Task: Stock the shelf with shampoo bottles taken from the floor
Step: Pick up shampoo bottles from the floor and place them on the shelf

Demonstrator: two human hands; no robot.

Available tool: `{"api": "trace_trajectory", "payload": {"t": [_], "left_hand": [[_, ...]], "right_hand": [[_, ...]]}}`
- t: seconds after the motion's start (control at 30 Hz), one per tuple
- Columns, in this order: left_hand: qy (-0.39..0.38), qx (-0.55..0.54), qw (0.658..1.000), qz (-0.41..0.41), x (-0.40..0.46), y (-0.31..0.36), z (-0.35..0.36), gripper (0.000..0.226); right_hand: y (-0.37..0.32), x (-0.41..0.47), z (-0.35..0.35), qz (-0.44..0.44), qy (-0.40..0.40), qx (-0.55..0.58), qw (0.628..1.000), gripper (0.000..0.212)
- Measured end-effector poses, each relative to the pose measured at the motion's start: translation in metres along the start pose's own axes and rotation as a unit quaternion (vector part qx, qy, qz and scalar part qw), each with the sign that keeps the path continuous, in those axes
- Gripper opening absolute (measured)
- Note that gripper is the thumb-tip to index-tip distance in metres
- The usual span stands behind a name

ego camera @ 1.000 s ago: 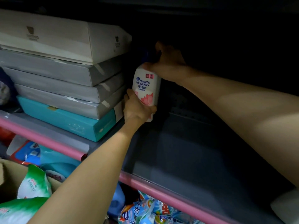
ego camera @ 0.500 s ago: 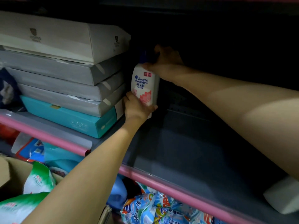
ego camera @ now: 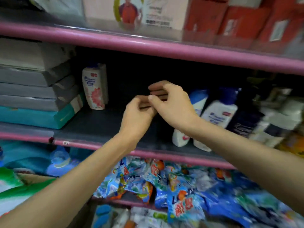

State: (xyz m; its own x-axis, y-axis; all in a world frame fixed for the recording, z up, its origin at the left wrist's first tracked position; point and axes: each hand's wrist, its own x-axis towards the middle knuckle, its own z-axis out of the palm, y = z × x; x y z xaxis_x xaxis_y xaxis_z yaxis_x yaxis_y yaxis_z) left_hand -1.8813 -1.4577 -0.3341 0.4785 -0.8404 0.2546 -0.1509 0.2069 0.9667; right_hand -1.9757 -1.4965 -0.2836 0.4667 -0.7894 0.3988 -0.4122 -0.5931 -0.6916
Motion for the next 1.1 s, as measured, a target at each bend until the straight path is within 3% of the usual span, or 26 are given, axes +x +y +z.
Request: {"api": "trace_trajectory", "payload": {"t": [0.13,0.23,0.3,0.37,0.47,0.57,0.83,0.93,1.1], "left_hand": [[-0.053,0.021,0.997,0.042,-0.036,0.017,0.047,0.018],[-0.094,0.048,0.994,0.008,-0.05,0.023,0.085,0.019],[-0.117,0.078,0.99,-0.022,-0.056,0.025,0.106,0.032],[-0.13,0.109,0.985,-0.035,-0.06,0.026,0.121,0.046],[-0.132,0.142,0.98,-0.033,-0.062,0.026,0.13,0.056],[-0.128,0.151,0.98,-0.038,-0.061,0.024,0.13,0.057],[-0.133,0.169,0.976,-0.021,-0.072,0.025,0.117,0.049],[-0.128,0.173,0.977,-0.001,-0.078,0.029,0.115,0.045],[-0.097,0.173,0.979,0.054,-0.092,0.028,0.111,0.072]], "right_hand": [[0.022,-0.041,-0.063,-0.024,0.017,-0.111,0.993,0.028],[0.047,-0.047,-0.101,-0.003,0.067,-0.215,0.974,0.039],[0.06,-0.039,-0.117,0.03,0.116,-0.23,0.966,0.046],[0.069,-0.029,-0.126,0.069,0.116,-0.22,0.966,0.052],[0.079,-0.015,-0.13,0.109,0.053,-0.189,0.975,0.052],[0.084,-0.011,-0.127,0.108,0.075,-0.158,0.979,0.048],[0.081,-0.042,-0.119,0.023,0.106,-0.134,0.985,0.032],[0.071,-0.057,-0.121,0.008,0.144,-0.067,0.987,0.029],[0.035,-0.073,-0.139,-0.012,0.166,0.022,0.986,0.024]]}}
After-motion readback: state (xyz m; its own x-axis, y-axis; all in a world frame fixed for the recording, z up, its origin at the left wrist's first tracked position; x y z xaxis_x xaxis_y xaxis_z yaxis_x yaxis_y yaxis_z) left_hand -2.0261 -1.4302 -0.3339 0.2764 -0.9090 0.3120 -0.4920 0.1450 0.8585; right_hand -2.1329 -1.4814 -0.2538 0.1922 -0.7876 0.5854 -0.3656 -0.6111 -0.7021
